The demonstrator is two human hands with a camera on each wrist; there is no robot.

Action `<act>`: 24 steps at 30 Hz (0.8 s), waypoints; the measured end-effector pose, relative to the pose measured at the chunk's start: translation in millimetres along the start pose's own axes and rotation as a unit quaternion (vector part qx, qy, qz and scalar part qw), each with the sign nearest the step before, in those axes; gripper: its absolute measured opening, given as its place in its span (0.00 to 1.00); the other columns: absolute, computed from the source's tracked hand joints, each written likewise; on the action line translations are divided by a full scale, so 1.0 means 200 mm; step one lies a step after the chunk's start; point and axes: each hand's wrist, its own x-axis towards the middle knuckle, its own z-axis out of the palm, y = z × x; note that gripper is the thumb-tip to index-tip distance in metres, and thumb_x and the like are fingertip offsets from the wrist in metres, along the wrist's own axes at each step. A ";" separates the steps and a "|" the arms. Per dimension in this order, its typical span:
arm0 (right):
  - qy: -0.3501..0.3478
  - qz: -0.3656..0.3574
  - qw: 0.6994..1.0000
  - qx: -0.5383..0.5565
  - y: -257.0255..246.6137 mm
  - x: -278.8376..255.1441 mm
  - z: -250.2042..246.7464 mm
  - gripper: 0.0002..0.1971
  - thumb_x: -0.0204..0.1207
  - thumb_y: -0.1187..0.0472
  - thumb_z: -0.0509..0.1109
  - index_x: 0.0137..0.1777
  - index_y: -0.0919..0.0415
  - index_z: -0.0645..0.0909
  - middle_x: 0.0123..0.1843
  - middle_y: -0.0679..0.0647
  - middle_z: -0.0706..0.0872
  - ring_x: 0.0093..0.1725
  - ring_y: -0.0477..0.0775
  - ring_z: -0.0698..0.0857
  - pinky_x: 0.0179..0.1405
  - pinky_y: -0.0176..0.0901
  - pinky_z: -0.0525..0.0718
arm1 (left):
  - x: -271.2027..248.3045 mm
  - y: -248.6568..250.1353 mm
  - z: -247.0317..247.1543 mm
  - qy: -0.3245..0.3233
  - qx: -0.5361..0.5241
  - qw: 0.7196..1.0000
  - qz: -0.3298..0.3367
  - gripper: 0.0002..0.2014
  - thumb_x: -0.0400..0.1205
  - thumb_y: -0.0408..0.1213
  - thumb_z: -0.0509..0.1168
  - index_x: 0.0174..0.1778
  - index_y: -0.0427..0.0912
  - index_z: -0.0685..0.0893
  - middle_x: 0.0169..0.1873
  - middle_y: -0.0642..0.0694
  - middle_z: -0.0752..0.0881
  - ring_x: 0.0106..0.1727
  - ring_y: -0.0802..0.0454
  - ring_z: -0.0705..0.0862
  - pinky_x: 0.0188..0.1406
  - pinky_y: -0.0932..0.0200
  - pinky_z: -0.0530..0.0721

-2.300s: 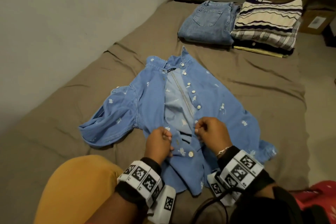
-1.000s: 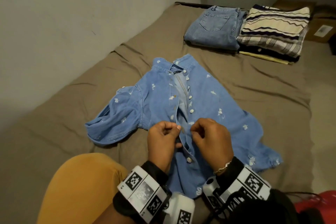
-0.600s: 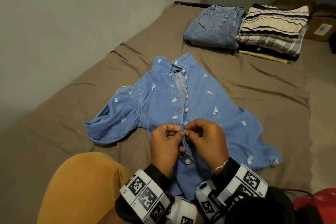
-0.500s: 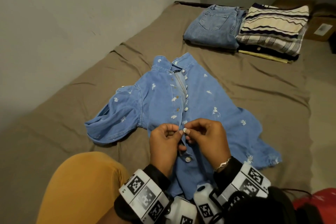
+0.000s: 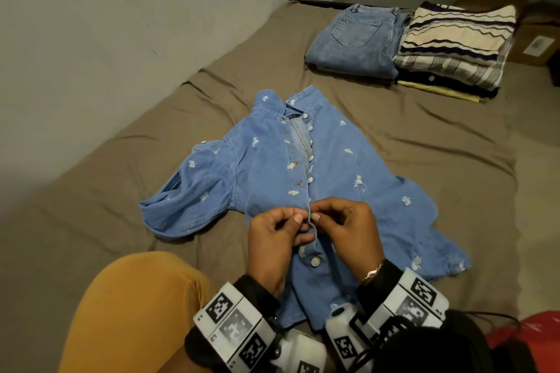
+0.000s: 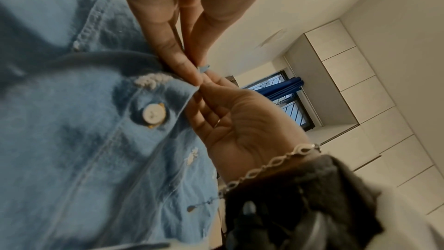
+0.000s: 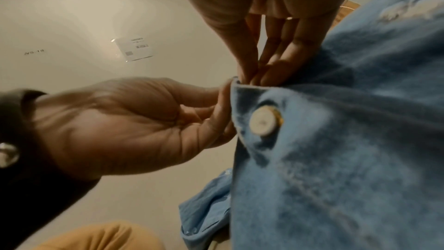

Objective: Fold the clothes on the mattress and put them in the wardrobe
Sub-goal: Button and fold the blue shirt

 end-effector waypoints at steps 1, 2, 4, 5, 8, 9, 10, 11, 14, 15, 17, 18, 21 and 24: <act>-0.009 0.004 1.000 0.015 0.00 0.00 0.00 0.14 0.69 0.75 0.73 0.36 0.53 0.84 0.32 0.47 0.87 0.32 0.36 0.84 0.36 0.26 0.81 | 0.00 0.00 0.00 0.002 -0.008 1.000 0.000 0.11 0.82 0.21 0.59 0.37 0.32 0.84 0.27 0.44 0.86 0.30 0.56 0.86 0.32 0.67 0.85; -0.023 0.011 0.999 0.031 0.00 0.00 0.00 0.13 0.67 0.74 0.75 0.38 0.52 0.83 0.33 0.48 0.86 0.32 0.36 0.84 0.36 0.27 0.81 | 0.00 0.01 0.00 0.003 -0.021 1.000 -0.004 0.12 0.82 0.21 0.58 0.37 0.32 0.84 0.28 0.43 0.87 0.32 0.54 0.87 0.34 0.66 0.86; -0.044 0.004 0.999 0.006 0.02 -0.01 0.01 0.15 0.64 0.72 0.78 0.42 0.53 0.82 0.35 0.49 0.85 0.33 0.37 0.82 0.36 0.27 0.81 | 0.00 0.02 0.00 -0.004 -0.051 0.998 -0.018 0.11 0.82 0.22 0.57 0.39 0.31 0.84 0.32 0.38 0.89 0.37 0.48 0.90 0.38 0.61 0.88; -0.039 -0.010 0.999 -0.035 0.03 -0.01 0.01 0.15 0.64 0.72 0.79 0.44 0.54 0.82 0.37 0.49 0.84 0.34 0.36 0.82 0.37 0.26 0.80 | 0.00 0.02 0.00 -0.011 -0.057 0.998 -0.023 0.11 0.83 0.23 0.57 0.40 0.31 0.84 0.34 0.37 0.89 0.38 0.46 0.90 0.40 0.59 0.88; 0.005 -0.051 0.994 -0.099 0.05 -0.01 0.01 0.11 0.66 0.74 0.76 0.46 0.61 0.85 0.38 0.48 0.85 0.37 0.33 0.82 0.38 0.23 0.79 | -0.01 0.02 0.00 -0.012 -0.028 0.999 -0.018 0.12 0.84 0.24 0.56 0.40 0.34 0.83 0.31 0.42 0.88 0.35 0.54 0.87 0.37 0.64 0.87; 0.014 -0.054 0.994 -0.093 0.06 -0.01 0.01 0.10 0.67 0.75 0.75 0.45 0.63 0.86 0.36 0.46 0.85 0.37 0.32 0.82 0.38 0.22 0.79 | 0.00 0.02 0.00 -0.005 -0.018 1.000 -0.012 0.12 0.84 0.24 0.56 0.40 0.35 0.83 0.30 0.43 0.86 0.33 0.56 0.86 0.35 0.66 0.86; 0.018 -0.052 0.995 -0.080 0.05 -0.01 0.01 0.10 0.67 0.75 0.75 0.44 0.62 0.85 0.35 0.44 0.84 0.37 0.32 0.82 0.38 0.22 0.79 | 0.00 0.02 0.00 0.002 -0.013 1.000 -0.006 0.12 0.84 0.23 0.56 0.40 0.35 0.83 0.30 0.43 0.84 0.32 0.57 0.85 0.34 0.66 0.86; 0.021 -0.049 0.996 -0.067 0.05 -0.01 0.00 0.10 0.67 0.75 0.75 0.43 0.59 0.84 0.35 0.42 0.84 0.36 0.32 0.83 0.38 0.23 0.79 | 0.00 0.03 0.00 0.006 -0.011 1.000 -0.003 0.11 0.83 0.23 0.57 0.40 0.35 0.83 0.30 0.43 0.83 0.32 0.58 0.84 0.33 0.66 0.86; 0.029 -0.033 0.998 -0.051 0.05 0.00 0.01 0.13 0.67 0.76 0.74 0.38 0.56 0.81 0.33 0.41 0.84 0.34 0.32 0.83 0.36 0.23 0.78 | 0.01 0.02 -0.01 0.009 -0.020 1.000 -0.009 0.09 0.81 0.20 0.59 0.41 0.34 0.82 0.31 0.42 0.83 0.31 0.57 0.85 0.34 0.66 0.86; 0.029 -0.026 0.998 -0.053 0.06 0.00 0.01 0.14 0.67 0.76 0.74 0.37 0.54 0.81 0.32 0.41 0.84 0.34 0.33 0.83 0.37 0.23 0.79 | 0.00 0.02 -0.01 0.006 -0.026 1.000 -0.012 0.09 0.81 0.19 0.59 0.41 0.33 0.82 0.31 0.41 0.83 0.32 0.57 0.85 0.34 0.66 0.86; 0.026 -0.018 0.998 -0.056 0.08 0.00 0.01 0.16 0.68 0.75 0.74 0.35 0.50 0.80 0.32 0.41 0.84 0.34 0.33 0.83 0.37 0.25 0.79 | 0.00 0.01 -0.01 -0.002 -0.031 0.999 -0.016 0.08 0.80 0.19 0.60 0.42 0.33 0.82 0.32 0.40 0.84 0.32 0.56 0.85 0.36 0.65 0.87; 0.021 -0.014 0.998 -0.056 0.08 0.00 0.01 0.16 0.68 0.75 0.73 0.35 0.51 0.80 0.32 0.42 0.84 0.34 0.33 0.83 0.37 0.24 0.79 | 0.00 0.01 0.00 -0.005 -0.029 0.999 -0.018 0.08 0.80 0.19 0.60 0.42 0.32 0.82 0.32 0.40 0.84 0.32 0.56 0.86 0.36 0.65 0.87; 0.007 0.011 0.998 -0.058 0.09 0.01 0.01 0.12 0.71 0.74 0.72 0.37 0.55 0.81 0.32 0.43 0.84 0.33 0.31 0.82 0.37 0.23 0.79 | 0.00 -0.01 -0.01 -0.012 -0.014 1.000 -0.016 0.08 0.79 0.18 0.61 0.43 0.33 0.82 0.33 0.40 0.85 0.33 0.55 0.86 0.37 0.65 0.87; -0.028 0.061 0.997 -0.028 0.10 0.01 0.01 0.10 0.74 0.72 0.69 0.38 0.57 0.83 0.34 0.50 0.85 0.36 0.39 0.83 0.43 0.34 0.81 | 0.00 -0.03 -0.01 -0.005 0.006 1.000 0.003 0.08 0.77 0.17 0.63 0.40 0.34 0.81 0.34 0.41 0.85 0.33 0.55 0.86 0.35 0.65 0.86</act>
